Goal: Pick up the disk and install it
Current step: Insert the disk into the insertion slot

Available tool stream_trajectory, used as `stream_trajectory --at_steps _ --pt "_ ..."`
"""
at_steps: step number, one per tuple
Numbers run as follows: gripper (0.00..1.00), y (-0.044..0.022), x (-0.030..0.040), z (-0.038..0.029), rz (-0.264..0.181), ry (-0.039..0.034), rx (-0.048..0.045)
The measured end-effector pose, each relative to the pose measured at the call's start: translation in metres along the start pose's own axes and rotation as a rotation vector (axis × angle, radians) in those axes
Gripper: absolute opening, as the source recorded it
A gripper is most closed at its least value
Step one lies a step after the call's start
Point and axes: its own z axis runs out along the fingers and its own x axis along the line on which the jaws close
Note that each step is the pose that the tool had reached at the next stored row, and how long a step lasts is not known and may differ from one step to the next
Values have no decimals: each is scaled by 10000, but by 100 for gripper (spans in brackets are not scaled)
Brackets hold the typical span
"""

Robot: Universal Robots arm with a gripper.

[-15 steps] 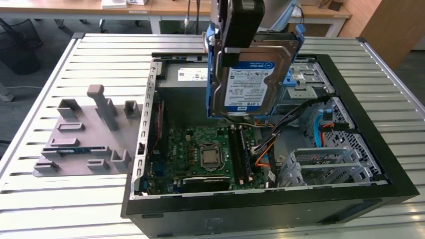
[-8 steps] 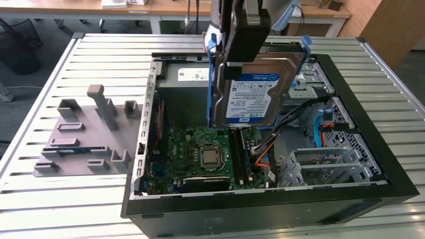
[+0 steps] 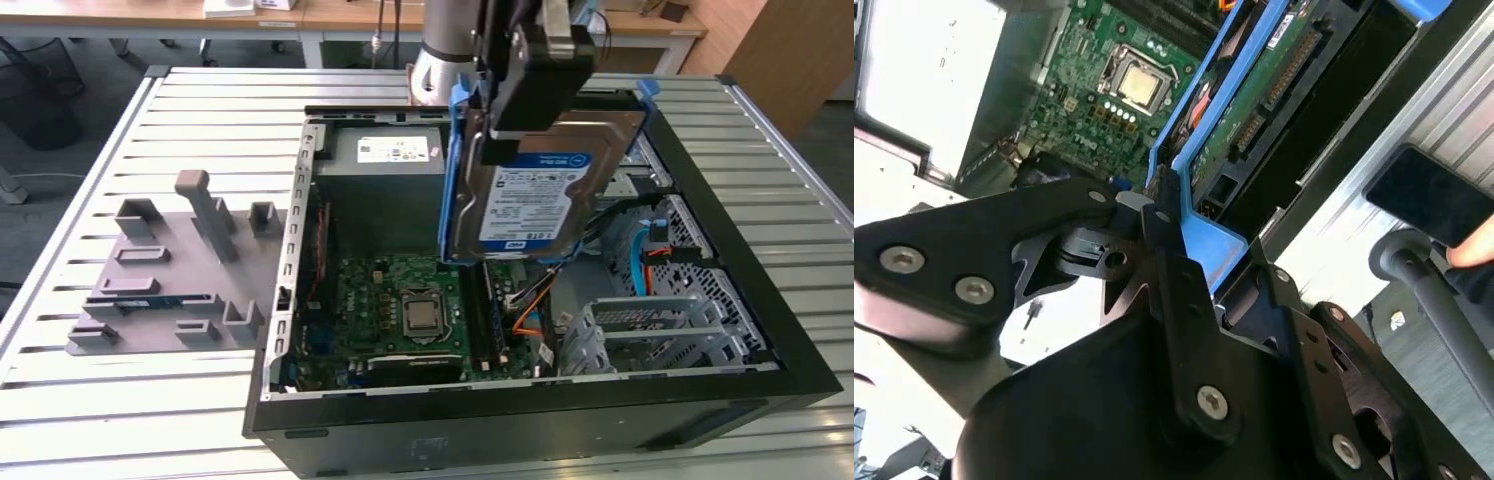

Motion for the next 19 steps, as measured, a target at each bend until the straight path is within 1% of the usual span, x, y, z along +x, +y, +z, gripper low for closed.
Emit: stream_trajectory --at_steps 5,6,7,8,10,16,19 --pt "36 -225 -5 2 0 0 -10" --pt "36 -315 -7 4 0 -1 -14" --pt "36 -347 -7 6 -1 -1 -14" --pt "36 -363 -7 9 0 -1 -14" --pt "36 -373 11 15 0 3 -16" --pt "36 -378 154 44 0 -1 -14" --pt "36 -403 189 53 1 1 -15"
